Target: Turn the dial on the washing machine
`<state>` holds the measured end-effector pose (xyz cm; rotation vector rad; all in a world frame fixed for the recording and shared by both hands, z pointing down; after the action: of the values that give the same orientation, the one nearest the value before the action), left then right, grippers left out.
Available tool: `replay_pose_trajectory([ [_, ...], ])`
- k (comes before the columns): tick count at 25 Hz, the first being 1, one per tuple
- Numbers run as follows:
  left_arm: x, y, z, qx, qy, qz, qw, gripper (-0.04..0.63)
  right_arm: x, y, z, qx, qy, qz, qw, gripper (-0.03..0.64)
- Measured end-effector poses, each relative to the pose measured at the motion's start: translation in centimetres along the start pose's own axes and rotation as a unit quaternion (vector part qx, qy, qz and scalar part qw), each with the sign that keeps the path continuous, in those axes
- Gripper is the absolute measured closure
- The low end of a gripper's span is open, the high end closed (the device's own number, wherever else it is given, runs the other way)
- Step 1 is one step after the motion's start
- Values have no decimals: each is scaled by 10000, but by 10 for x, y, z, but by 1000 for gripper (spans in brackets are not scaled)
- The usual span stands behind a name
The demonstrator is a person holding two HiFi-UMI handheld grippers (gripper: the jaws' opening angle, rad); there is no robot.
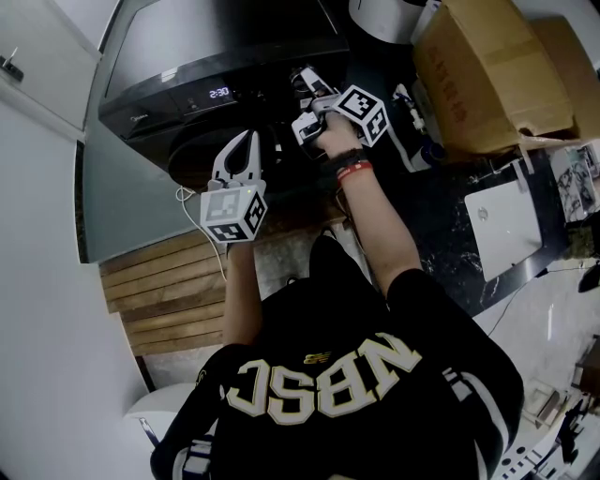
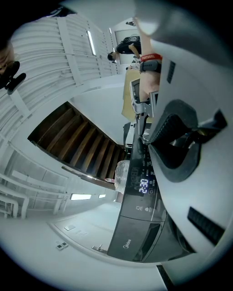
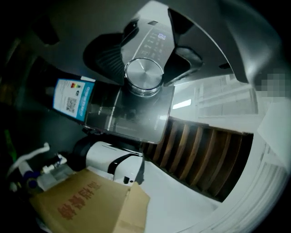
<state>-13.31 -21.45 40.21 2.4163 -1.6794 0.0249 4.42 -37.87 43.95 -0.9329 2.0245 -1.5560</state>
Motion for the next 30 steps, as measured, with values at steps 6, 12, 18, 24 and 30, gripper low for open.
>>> replay_pose_trajectory([
  [6, 2, 0, 1, 18, -2, 25, 10000, 586, 0, -8, -1, 690, -120, 339, 9970, 337],
  [12, 4, 0, 2, 27, -5, 0, 10000, 586, 1, -8, 0, 550, 52, 361, 9978, 336],
  [18, 3, 0, 4, 30, -3, 26, 10000, 586, 0, -10, 1, 544, 61, 445, 9975, 322],
  [24, -2, 6, 6, 52, -1, 136, 9999, 586, -13, -9, 0, -404, 128, 170, 9990, 333],
  [30, -9, 10, 8, 37, 26, 238, 9997, 586, -46, 10, -9, -2614, 75, -554, 9636, 371],
])
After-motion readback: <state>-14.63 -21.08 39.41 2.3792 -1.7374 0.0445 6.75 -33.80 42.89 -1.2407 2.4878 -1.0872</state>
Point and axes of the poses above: the fingertips, and each gripper's own axes: x forward along the fingers, y to its left, z out of its top, the point moved 7 cm from there along -x, backward along the fingers, and after that the axes turned 12 degrees about y, right-handed, at the moved point
